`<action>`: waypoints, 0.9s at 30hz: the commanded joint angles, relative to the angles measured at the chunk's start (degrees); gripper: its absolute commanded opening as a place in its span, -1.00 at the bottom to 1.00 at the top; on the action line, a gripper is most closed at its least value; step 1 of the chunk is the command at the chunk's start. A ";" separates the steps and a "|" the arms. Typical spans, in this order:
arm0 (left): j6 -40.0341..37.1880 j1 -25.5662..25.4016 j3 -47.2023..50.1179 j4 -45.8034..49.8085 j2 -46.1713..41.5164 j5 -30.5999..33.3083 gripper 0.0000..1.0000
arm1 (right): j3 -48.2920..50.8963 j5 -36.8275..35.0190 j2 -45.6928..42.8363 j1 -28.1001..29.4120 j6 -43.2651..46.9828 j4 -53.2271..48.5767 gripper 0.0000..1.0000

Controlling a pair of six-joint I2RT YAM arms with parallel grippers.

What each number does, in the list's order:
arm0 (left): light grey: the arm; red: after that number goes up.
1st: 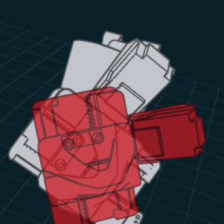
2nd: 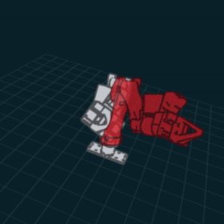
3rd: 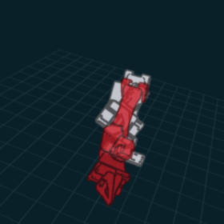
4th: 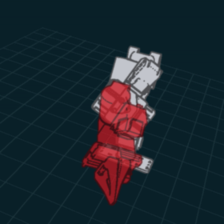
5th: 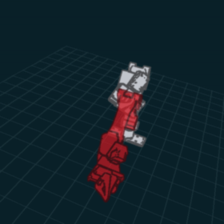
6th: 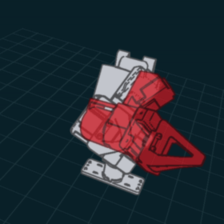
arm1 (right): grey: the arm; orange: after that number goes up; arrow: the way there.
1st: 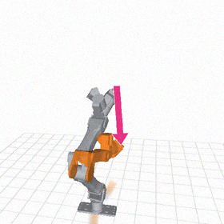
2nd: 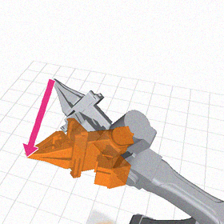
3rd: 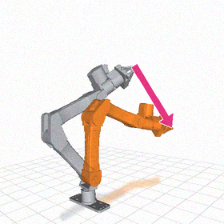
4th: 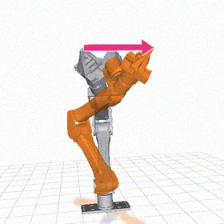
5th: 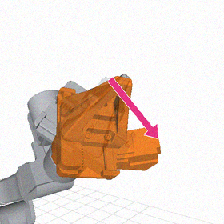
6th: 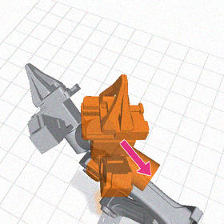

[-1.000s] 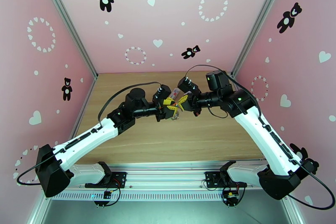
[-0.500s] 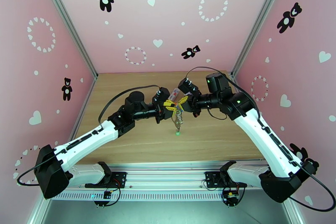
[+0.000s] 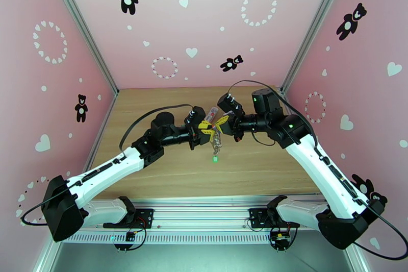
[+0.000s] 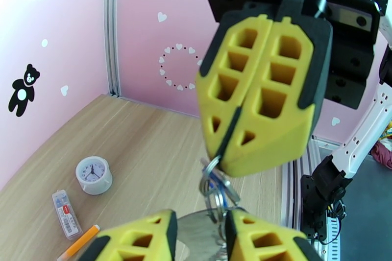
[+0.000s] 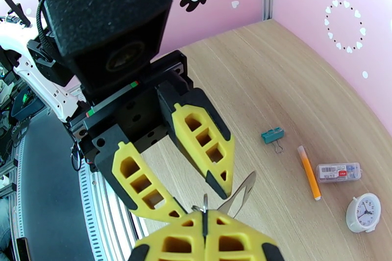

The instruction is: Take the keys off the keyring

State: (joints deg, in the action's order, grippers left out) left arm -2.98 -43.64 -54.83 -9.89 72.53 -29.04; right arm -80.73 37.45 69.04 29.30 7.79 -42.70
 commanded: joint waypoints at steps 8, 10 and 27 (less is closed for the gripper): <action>-0.71 0.15 1.35 -3.20 -1.31 1.46 -0.64 | 0.94 0.25 -2.83 0.39 -1.24 2.87 -1.00; -0.76 0.13 1.43 -3.25 -1.66 1.64 -0.66 | 1.13 -0.11 -3.04 0.32 -1.29 3.10 -1.00; -0.77 0.13 0.83 -3.60 -2.94 -1.01 -0.68 | 1.98 -0.41 -4.60 0.33 -1.85 5.04 -1.00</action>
State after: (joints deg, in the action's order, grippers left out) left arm -2.96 -43.64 -53.28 -13.72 70.59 -28.25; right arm -78.87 36.05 65.93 29.30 6.52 -40.25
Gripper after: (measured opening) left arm 0.154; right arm 0.029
